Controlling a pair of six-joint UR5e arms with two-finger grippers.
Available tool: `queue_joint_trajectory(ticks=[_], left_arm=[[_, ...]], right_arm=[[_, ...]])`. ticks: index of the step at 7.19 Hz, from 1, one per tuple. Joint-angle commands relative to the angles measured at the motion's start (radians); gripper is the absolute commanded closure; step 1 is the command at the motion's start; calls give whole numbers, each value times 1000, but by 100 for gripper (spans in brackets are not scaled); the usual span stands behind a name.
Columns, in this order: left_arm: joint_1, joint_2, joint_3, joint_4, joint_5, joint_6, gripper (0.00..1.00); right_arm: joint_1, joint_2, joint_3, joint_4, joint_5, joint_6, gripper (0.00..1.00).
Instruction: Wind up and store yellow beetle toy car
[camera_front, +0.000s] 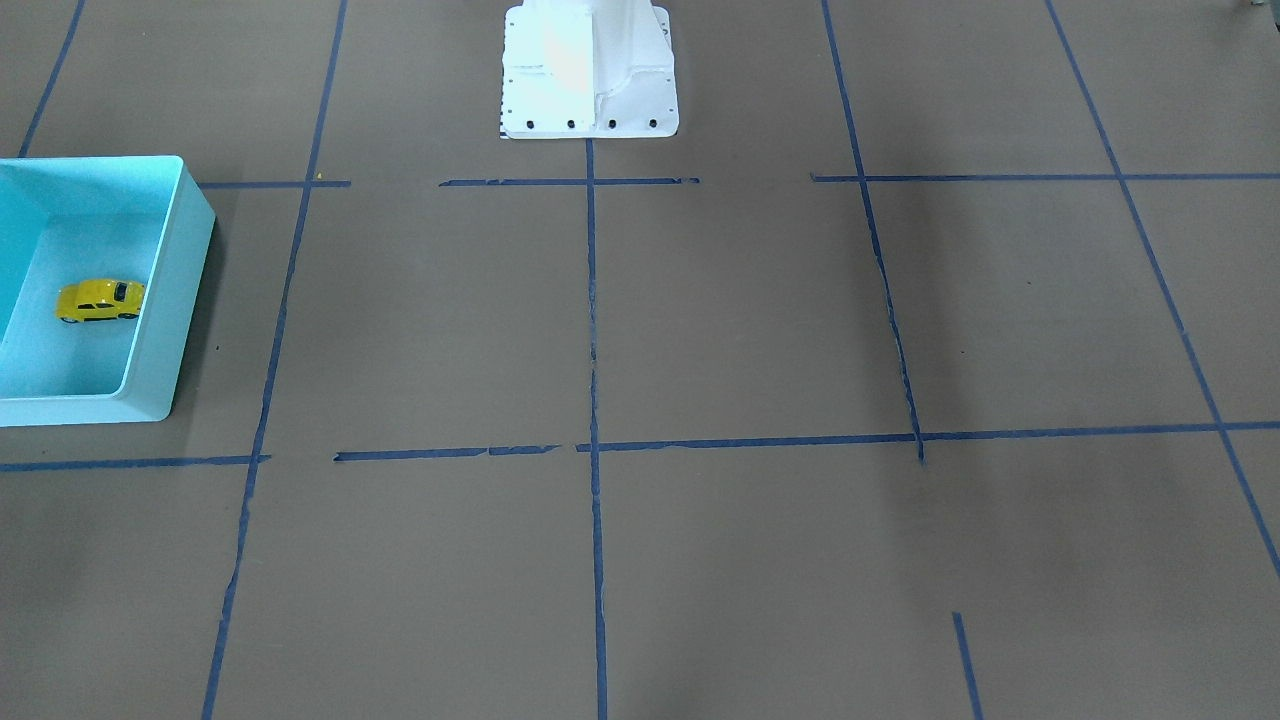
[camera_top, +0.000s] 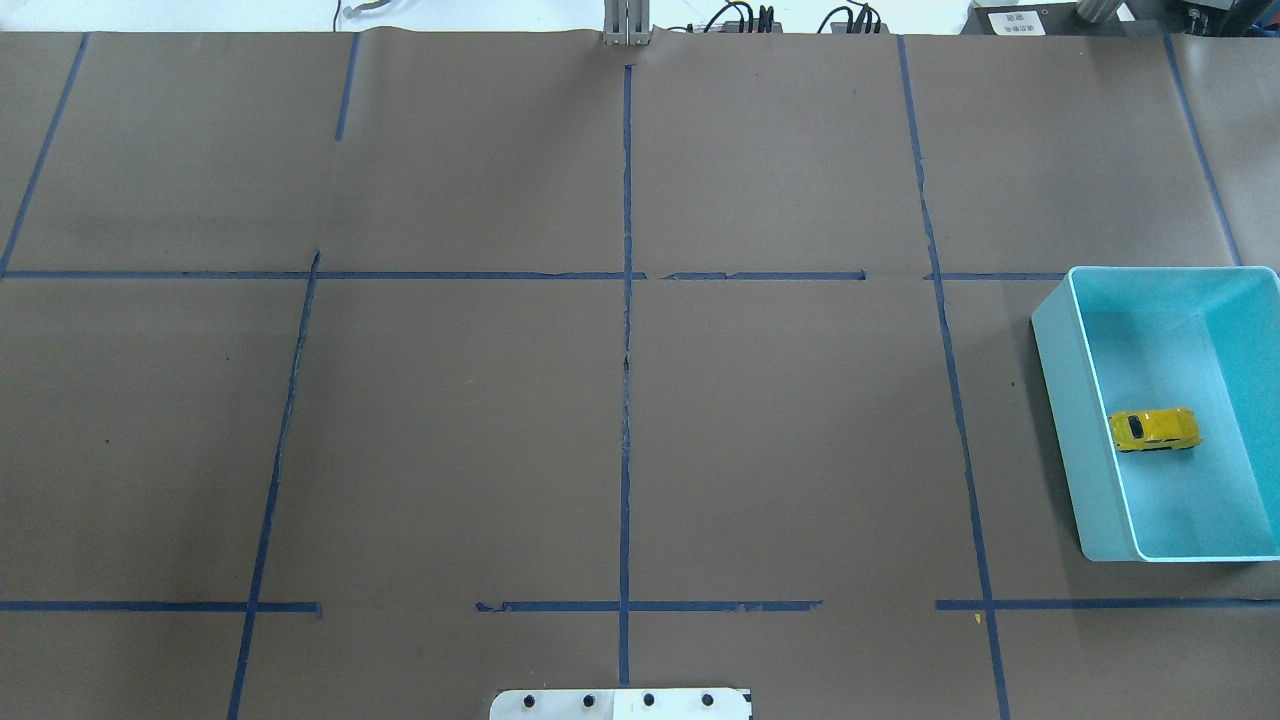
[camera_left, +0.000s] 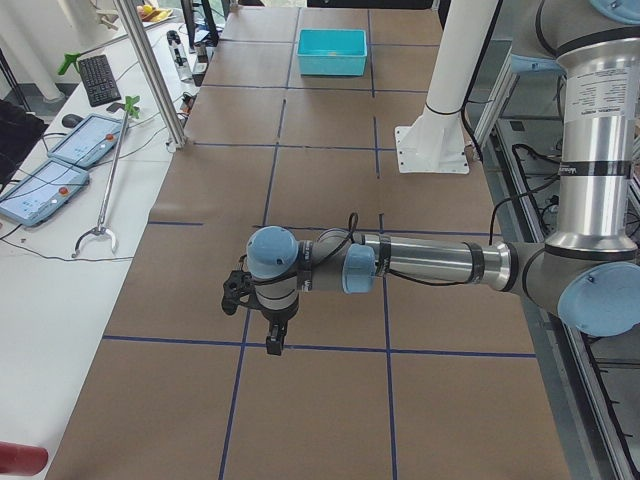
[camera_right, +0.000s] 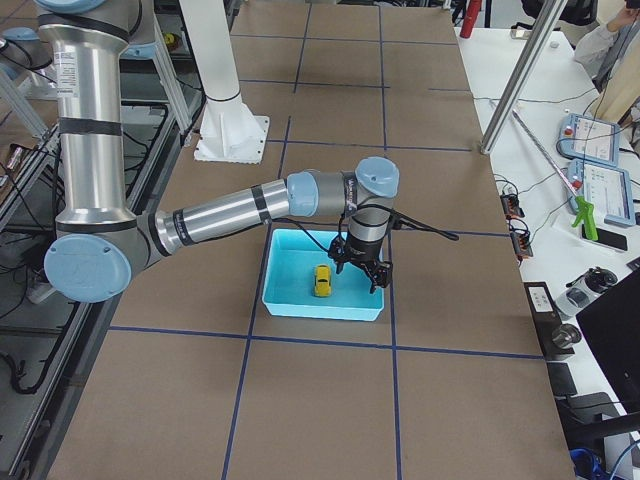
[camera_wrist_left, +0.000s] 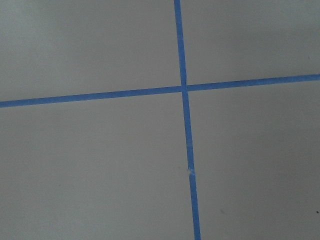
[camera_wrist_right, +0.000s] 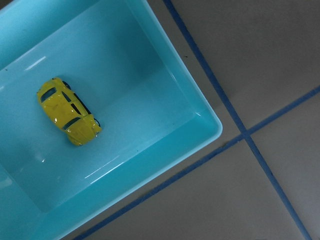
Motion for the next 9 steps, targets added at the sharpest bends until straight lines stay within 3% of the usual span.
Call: queue_joint_trajectory(ticks=[1, 2, 4, 5, 8, 9], left_arm=[[0, 0, -2, 0, 1, 0, 0], [0, 0, -3, 0, -1, 0, 0], [0, 0, -3, -1, -1, 0, 0], [0, 0, -3, -2, -4, 0, 0], [0, -1, -5, -3, -7, -2, 0], [2, -2, -5, -2, -9, -2, 0]], right_arm=[[137, 1, -38, -27, 18, 130, 0], [157, -18, -55, -28, 68, 336, 0], [157, -35, -53, -25, 103, 955, 0], [155, -60, -53, -13, 103, 1121, 0], [155, -122, -137, 160, 103, 989, 0], [157, -131, -142, 169, 107, 983, 0]])
